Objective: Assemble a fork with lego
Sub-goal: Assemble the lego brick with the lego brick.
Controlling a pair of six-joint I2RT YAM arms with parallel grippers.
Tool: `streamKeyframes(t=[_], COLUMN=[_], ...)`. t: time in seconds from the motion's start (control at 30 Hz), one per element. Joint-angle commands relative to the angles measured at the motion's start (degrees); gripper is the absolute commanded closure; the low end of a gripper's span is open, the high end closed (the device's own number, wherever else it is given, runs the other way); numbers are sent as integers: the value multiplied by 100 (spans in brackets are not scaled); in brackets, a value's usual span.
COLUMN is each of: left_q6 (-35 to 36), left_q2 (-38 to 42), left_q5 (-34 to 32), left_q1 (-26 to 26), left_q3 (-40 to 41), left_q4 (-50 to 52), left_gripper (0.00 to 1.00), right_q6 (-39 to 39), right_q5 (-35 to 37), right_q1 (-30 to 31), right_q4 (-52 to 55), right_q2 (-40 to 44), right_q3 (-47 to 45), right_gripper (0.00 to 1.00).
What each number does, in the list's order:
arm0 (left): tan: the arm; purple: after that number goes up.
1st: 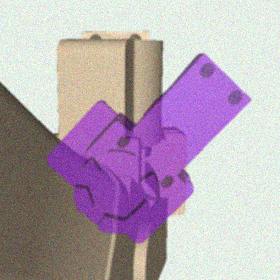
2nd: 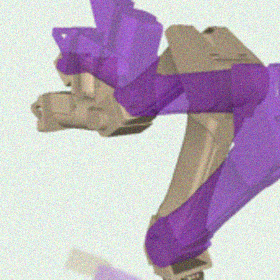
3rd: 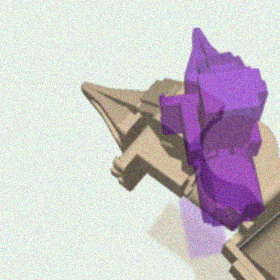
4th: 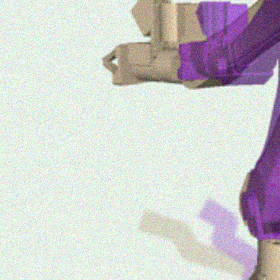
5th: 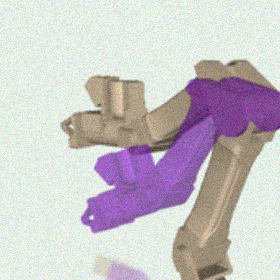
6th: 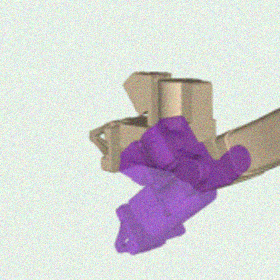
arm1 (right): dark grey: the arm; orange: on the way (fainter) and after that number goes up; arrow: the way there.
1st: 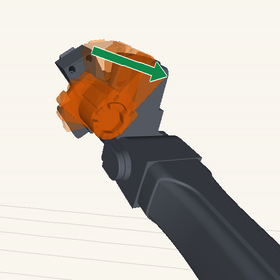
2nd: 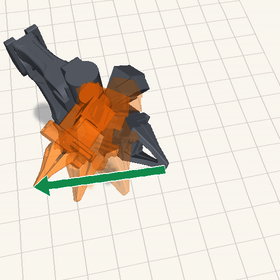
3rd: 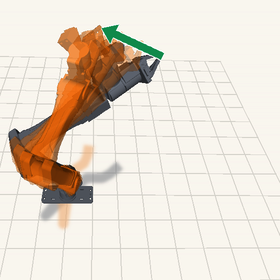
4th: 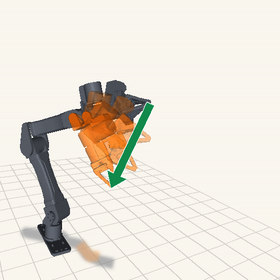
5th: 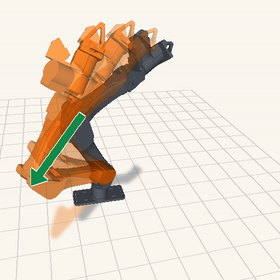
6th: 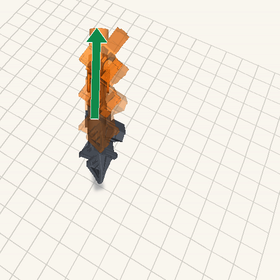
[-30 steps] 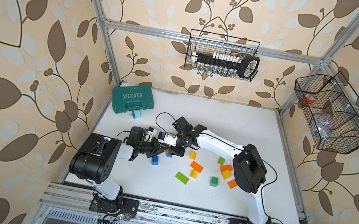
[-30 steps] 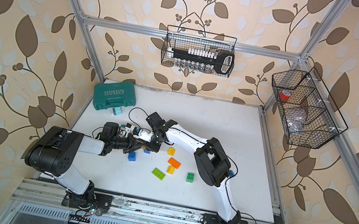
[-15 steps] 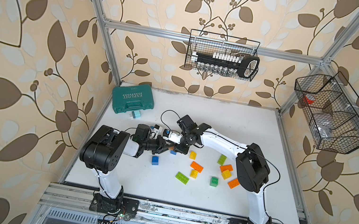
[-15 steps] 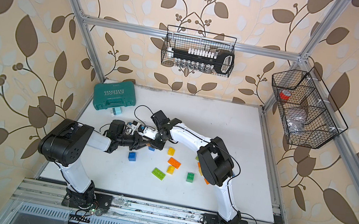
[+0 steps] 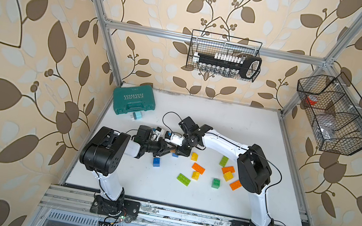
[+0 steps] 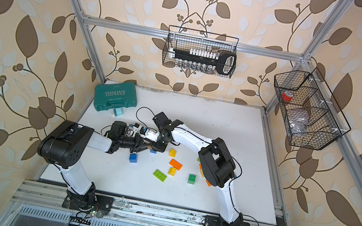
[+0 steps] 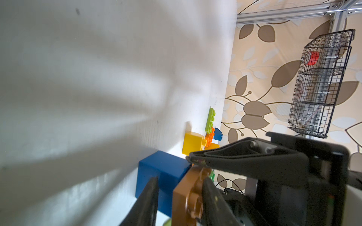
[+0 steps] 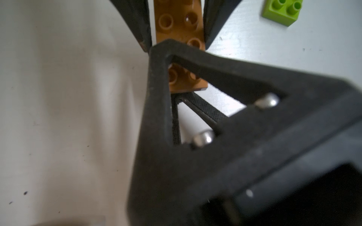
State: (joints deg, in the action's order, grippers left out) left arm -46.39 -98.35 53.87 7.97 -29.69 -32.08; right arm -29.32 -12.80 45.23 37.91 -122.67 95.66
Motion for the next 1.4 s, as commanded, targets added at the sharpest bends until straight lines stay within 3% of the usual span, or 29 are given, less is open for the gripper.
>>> streamKeyframes(t=[0.0,0.4,0.73,1.37], left_q6=[226,328,379,262], left_q2=[121,363,399,375], left_q5=[-55,-201,-298,-284], left_q1=[82,82,82,82], left_q3=[73,-21,59,200], left_q4=[556,802,794,474], left_gripper=[62,59,59,59], right_q6=[67,-40,453,662], right_q5=[-187,-991,-1663,-957], right_q1=[-27,-160,-453,-446], right_q4=[103,379,99,-145], right_q2=[-65,250,586,66], right_q3=[-27,-117,-266,-378], right_gripper=[55,44,45,57])
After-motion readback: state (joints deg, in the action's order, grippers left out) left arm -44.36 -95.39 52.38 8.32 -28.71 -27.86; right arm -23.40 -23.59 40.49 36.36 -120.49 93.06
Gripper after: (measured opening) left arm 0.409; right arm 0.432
